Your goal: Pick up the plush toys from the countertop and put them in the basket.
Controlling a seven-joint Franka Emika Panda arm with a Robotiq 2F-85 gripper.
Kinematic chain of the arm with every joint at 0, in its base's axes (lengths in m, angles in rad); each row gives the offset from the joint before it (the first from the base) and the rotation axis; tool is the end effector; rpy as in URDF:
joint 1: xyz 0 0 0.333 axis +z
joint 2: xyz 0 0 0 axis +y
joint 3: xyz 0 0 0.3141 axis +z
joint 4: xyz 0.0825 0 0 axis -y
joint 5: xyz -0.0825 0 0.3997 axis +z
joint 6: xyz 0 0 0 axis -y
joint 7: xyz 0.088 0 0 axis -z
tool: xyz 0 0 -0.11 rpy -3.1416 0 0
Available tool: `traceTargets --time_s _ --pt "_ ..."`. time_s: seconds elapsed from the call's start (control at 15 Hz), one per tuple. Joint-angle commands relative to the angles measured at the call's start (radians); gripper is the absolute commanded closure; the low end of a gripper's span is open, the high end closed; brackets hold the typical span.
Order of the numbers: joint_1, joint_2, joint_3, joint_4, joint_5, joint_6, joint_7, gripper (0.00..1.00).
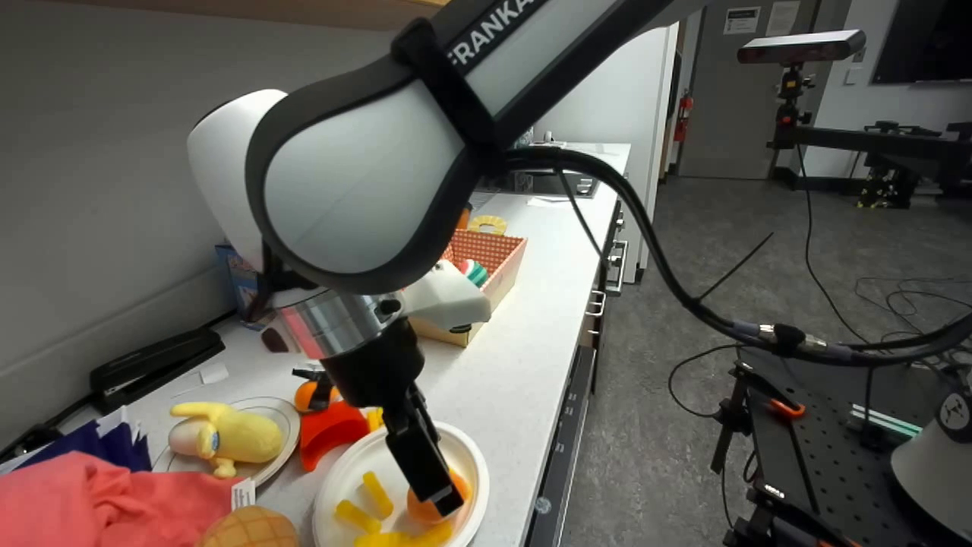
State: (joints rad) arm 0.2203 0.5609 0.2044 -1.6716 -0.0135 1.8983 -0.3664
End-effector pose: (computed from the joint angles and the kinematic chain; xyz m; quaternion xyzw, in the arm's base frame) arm 0.5978 0.2574 0.2483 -0.9109 -0.3769 0.1619 0.0452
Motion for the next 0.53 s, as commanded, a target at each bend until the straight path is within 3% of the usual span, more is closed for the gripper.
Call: traceTargets --time_s 0.0,0.47 --pt "0.010 0.038 0.008 0.045 -0.025 0.019 0.008 0.03" --pt "0.016 0.082 0.004 0.078 -0.024 0.054 0.024 0.10"
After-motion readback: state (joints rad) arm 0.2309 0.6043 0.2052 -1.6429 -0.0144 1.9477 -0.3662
